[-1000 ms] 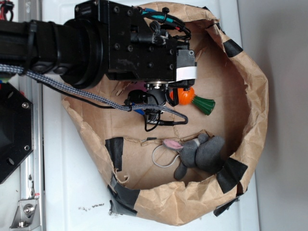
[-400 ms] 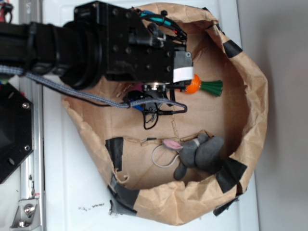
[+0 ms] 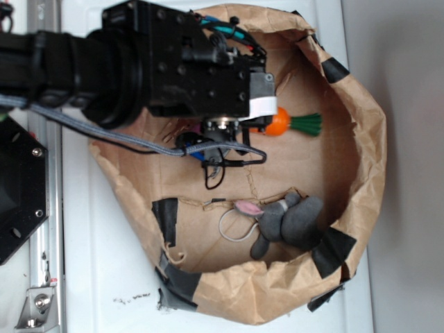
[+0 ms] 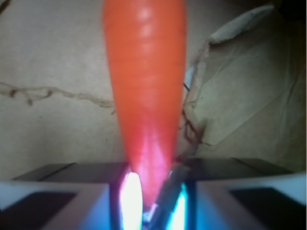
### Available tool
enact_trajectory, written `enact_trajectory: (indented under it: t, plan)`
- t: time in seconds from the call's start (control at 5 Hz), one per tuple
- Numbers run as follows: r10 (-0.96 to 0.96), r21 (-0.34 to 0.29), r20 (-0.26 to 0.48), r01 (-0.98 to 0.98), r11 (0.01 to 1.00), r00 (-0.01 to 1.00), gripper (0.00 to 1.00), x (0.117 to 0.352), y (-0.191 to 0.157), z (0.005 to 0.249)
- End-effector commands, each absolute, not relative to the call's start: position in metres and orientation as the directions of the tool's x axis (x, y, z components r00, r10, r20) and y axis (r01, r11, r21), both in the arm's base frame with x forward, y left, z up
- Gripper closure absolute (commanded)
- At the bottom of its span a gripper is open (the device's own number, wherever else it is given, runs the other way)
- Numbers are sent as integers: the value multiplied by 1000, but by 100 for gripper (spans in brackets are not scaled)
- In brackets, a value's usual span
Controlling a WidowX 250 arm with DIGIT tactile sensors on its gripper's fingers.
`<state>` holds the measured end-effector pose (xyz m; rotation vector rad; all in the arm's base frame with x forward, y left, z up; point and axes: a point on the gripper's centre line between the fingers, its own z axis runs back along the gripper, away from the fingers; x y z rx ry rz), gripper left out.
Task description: Grab the silver keys.
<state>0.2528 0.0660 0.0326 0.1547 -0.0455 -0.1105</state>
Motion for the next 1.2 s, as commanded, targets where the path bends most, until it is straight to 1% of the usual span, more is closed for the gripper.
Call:
enact_trajectory:
  t: [0.0, 0.2, 0.4, 0.6, 0.8, 1.0]
  plan:
    - [-101, 121, 67, 92, 988, 993, 100, 261, 69, 74]
    - [-73, 91, 51, 68, 994, 996, 100, 262, 62, 95]
    - [-55, 28, -36, 56, 998, 998, 100, 261, 40, 130]
    - [-98, -60, 10, 98, 993, 995, 100, 254, 14, 152]
    - [-75, -14, 4, 75, 997, 997, 100, 262, 8, 135]
    - [-73, -5, 23, 73, 997, 997, 100, 264, 9, 131]
